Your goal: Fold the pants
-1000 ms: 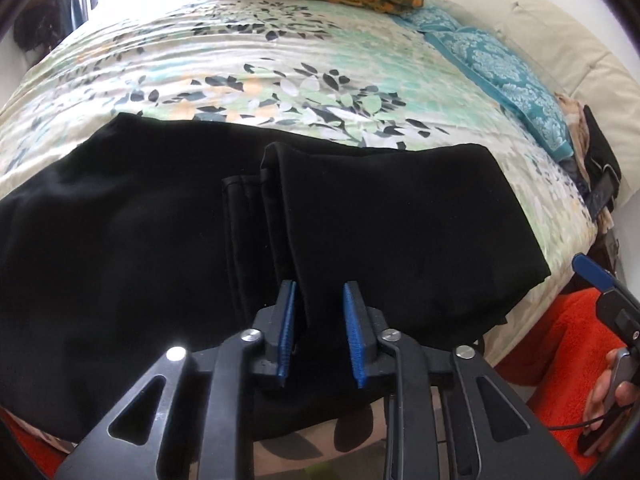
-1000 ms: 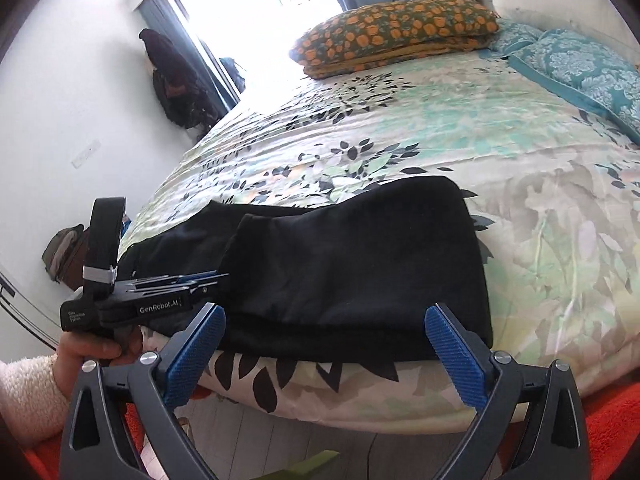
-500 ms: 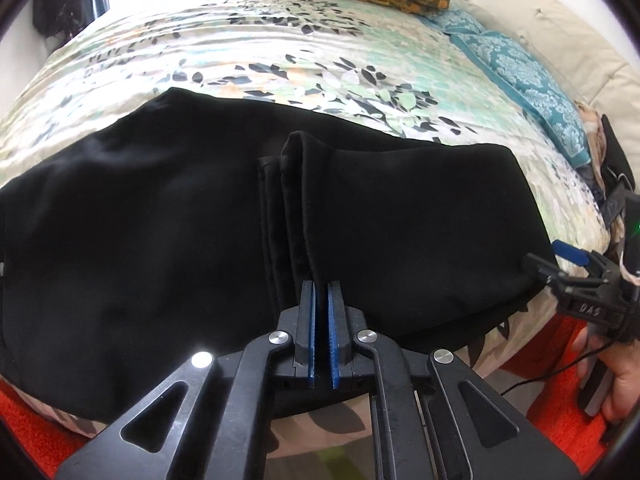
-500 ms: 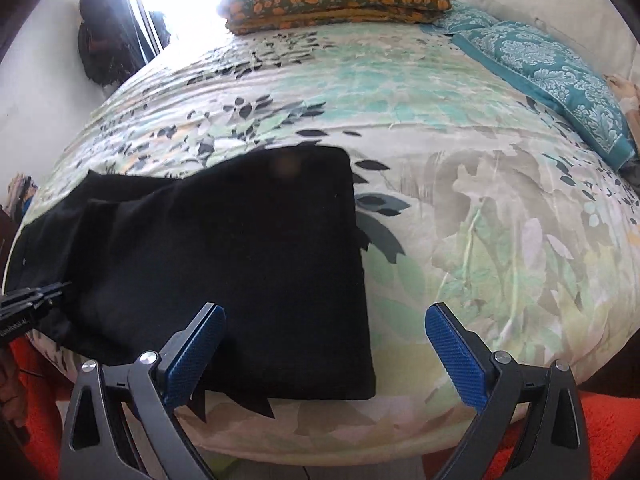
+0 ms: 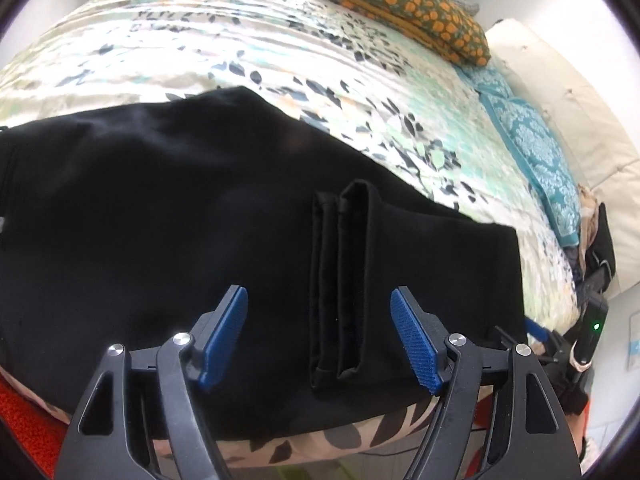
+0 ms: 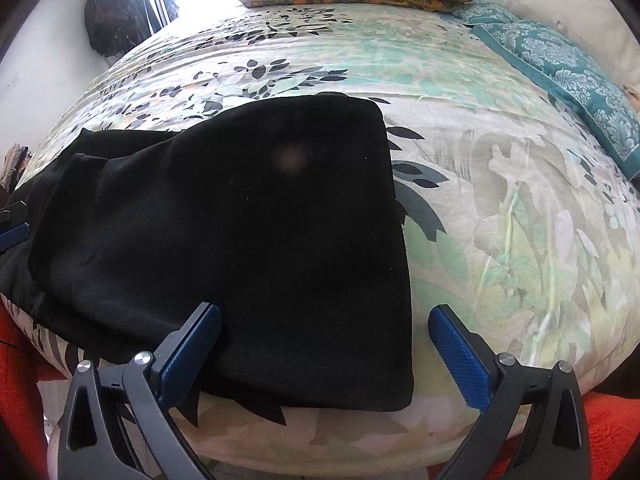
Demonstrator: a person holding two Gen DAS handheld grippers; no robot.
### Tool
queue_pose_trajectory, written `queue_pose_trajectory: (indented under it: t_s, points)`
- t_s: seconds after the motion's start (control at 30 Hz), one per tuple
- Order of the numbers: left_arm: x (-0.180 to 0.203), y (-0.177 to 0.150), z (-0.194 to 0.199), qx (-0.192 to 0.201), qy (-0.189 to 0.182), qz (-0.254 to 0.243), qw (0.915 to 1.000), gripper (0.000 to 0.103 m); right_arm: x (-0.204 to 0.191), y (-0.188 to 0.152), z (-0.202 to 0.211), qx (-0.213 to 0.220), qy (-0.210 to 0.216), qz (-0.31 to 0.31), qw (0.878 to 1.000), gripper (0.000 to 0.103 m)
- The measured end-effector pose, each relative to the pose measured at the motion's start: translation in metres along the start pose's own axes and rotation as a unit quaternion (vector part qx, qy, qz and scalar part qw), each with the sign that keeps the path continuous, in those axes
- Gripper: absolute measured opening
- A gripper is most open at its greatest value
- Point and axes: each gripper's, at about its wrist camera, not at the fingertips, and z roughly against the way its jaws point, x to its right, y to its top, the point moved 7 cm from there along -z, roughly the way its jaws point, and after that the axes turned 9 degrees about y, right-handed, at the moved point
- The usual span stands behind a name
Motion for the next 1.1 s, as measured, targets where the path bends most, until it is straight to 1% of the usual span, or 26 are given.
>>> queue_pose_trajectory:
  t_s: [0.07,0.13,0.2,0.23,0.27,0.3,0.33,0.4,0.43,0.47,0.5,0.53,0.57,0.6,0.63,0.67,0.7,0.73,0.77,0.83,0.87,0.9,0.97,1.0,1.03,1.1]
  points:
    - [0.015,-0.007,-0.013,-0.018,0.010,-0.028,0.9994,0.077,0.000,0.000,0.001,0.002,-0.002,0.003,1.000,0.102]
    - [0.028,-0.013,-0.017,-0.018,0.026,-0.061,0.9977,0.074,0.000,0.000,0.002,0.004,-0.002,0.003,1.000,0.102]
    - [0.034,-0.017,-0.020,-0.011,0.050,-0.089,0.9947,0.027,0.001,0.000,0.002,0.004,0.005,-0.001,1.000,0.102]
    - [0.033,-0.017,-0.019,-0.009,0.056,-0.093,0.9941,0.023,0.003,0.000,0.004,0.002,0.013,-0.005,1.000,0.102]
    - [0.030,-0.016,-0.016,-0.006,0.052,-0.087,0.9948,0.015,0.006,0.002,0.009,0.002,0.022,-0.011,1.000,0.102]
    - [0.026,-0.015,-0.013,-0.006,0.045,-0.079,0.9958,0.013,0.012,0.005,0.017,0.011,0.022,-0.023,0.999,0.102]
    - [0.023,-0.014,-0.010,-0.006,0.041,-0.074,0.9964,0.013,0.023,0.009,0.031,0.038,0.015,-0.043,0.998,0.102]
    - [0.019,-0.016,-0.009,-0.006,0.041,-0.074,0.9964,0.013,0.046,0.019,0.064,0.106,0.026,-0.101,0.989,0.102]
    - [0.018,-0.017,-0.010,-0.005,0.042,-0.076,0.9962,0.013,0.054,0.024,0.079,0.137,0.049,-0.127,0.981,0.102]
    - [0.019,-0.017,-0.012,-0.004,0.045,-0.077,0.9960,0.014,0.056,0.030,0.090,0.160,0.093,-0.145,0.972,0.102]
    - [0.020,-0.018,-0.013,-0.004,0.048,-0.078,0.9958,0.014,0.050,0.036,0.094,0.169,0.151,-0.150,0.962,0.099]
    - [0.020,-0.018,-0.014,-0.004,0.050,-0.080,0.9956,0.015,0.038,0.041,0.092,0.159,0.206,-0.147,0.954,0.091]
    - [0.020,-0.018,-0.014,-0.004,0.050,-0.081,0.9955,0.015,0.025,0.043,0.086,0.138,0.247,-0.140,0.949,0.085]
    - [0.020,-0.018,-0.014,-0.005,0.049,-0.081,0.9955,0.016,0.011,0.042,0.075,0.112,0.263,-0.127,0.950,0.074]
    - [0.021,-0.017,-0.015,-0.005,0.049,-0.079,0.9957,0.016,0.000,0.036,0.058,0.079,0.246,-0.110,0.960,0.063]
    - [0.020,-0.018,-0.015,-0.006,0.047,-0.078,0.9958,0.017,-0.008,0.025,0.038,0.037,0.211,-0.089,0.973,0.056]
    - [0.020,-0.018,-0.017,-0.008,0.047,-0.076,0.9960,0.022,-0.013,0.010,0.015,-0.009,0.179,-0.073,0.981,0.039]
    - [0.019,-0.018,-0.018,-0.012,0.044,-0.073,0.9963,0.025,-0.016,-0.001,0.001,-0.026,0.155,-0.055,0.986,0.034]
    - [0.016,-0.018,-0.017,-0.016,0.039,-0.066,0.9970,0.028,-0.020,-0.002,0.003,-0.001,0.135,-0.028,0.990,0.034]
    - [0.008,-0.015,-0.011,-0.023,0.042,-0.041,0.9980,0.040,-0.033,-0.001,0.003,-0.011,0.090,0.028,0.995,0.033]
    - [0.003,-0.011,-0.003,-0.014,0.053,-0.025,0.9982,0.049,-0.036,-0.001,0.002,-0.010,0.078,0.041,0.996,0.033]
    - [0.001,-0.006,0.008,0.009,0.065,-0.016,0.9977,0.052,-0.036,-0.002,0.002,-0.004,0.075,0.043,0.996,0.033]
    - [0.008,0.007,0.034,0.075,0.091,-0.027,0.9926,0.054,-0.031,-0.004,0.003,0.006,0.081,0.029,0.996,0.034]
    - [0.019,0.011,0.044,0.101,0.087,-0.042,0.9903,0.058,-0.030,-0.003,0.002,0.006,0.081,0.027,0.996,0.034]
    - [0.032,0.014,0.050,0.117,0.067,-0.056,0.9892,0.059,-0.029,-0.002,0.002,0.005,0.079,0.029,0.996,0.033]
    - [0.061,0.012,0.050,0.126,0.023,-0.091,0.9876,0.061,-0.029,-0.002,0.002,0.007,0.075,0.034,0.997,0.033]
